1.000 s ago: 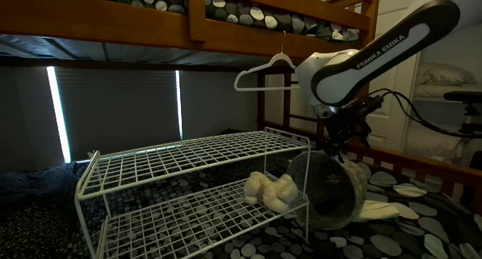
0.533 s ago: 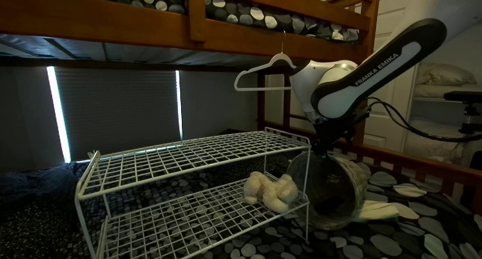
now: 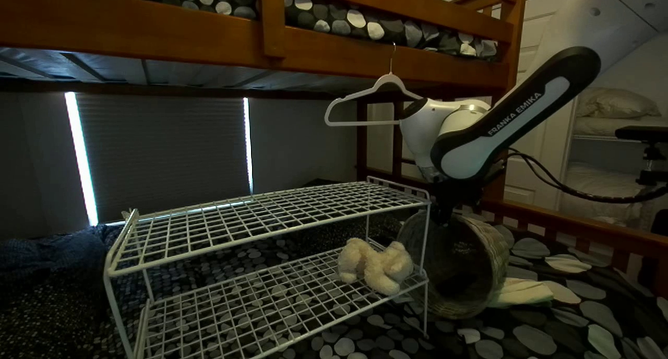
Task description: Pick up the basket and place it the right way up on the bed
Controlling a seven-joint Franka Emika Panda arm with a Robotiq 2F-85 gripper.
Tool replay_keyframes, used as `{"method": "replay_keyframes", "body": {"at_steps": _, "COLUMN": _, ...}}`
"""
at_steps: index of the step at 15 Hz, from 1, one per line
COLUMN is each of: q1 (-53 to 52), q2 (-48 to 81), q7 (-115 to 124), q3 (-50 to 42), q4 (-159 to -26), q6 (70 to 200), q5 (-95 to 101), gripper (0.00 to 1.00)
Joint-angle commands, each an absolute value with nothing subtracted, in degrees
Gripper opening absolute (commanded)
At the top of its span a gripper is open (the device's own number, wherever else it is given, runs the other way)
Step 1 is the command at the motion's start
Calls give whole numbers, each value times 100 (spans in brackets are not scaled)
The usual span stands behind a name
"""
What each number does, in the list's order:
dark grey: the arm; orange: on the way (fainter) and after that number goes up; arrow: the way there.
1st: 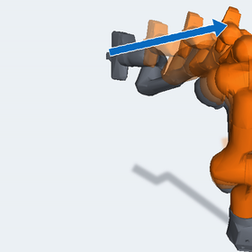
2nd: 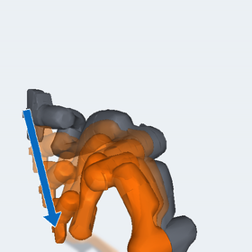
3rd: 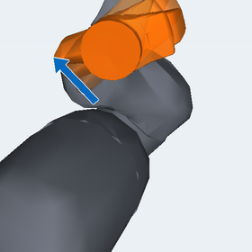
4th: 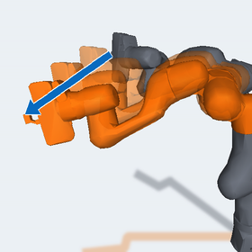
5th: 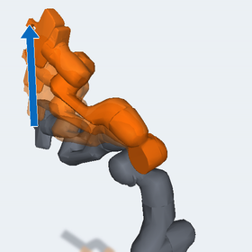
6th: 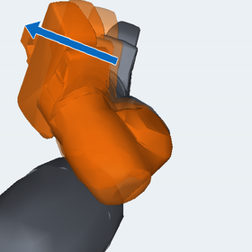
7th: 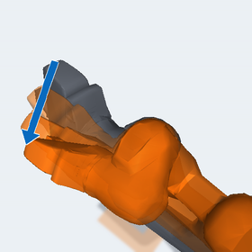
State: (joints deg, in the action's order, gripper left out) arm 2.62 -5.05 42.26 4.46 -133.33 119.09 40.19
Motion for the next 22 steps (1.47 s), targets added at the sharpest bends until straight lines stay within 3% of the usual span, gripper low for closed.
{"method": "replay_keyframes", "body": {"at_steps": 1, "q1": 227, "q2": -444, "q7": 4149, "q3": 287, "q4": -13387, "q6": 11989, "q5": 4215, "gripper": 53}}
{"method": "replay_keyframes", "body": {"at_steps": 7, "q1": 303, "q2": -690, "q7": 4158, "q3": 75, "q4": -13635, "q6": 12063, "q5": 4278, "gripper": 5}}
{"method": "replay_keyframes", "body": {"at_steps": 8, "q1": 326, "q2": -806, "q7": 4109, "q3": 23, "q4": -13714, "q6": 12074, "q5": 4222, "gripper": 1}}
{"method": "replay_keyframes", "body": {"at_steps": 16, "q1": 985, "q2": -2017, "q7": 3666, "q3": -852, "q4": -14521, "q6": 12076, "q5": 3147, "gripper": 2}}
{"method": "replay_keyframes", "body": {"at_steps": 22, "q1": 1806, "q2": -2527, "q7": 2705, "q3": -1479, "q4": -14395, "q6": 11552, "q5": 1797, "gripper": 2}}
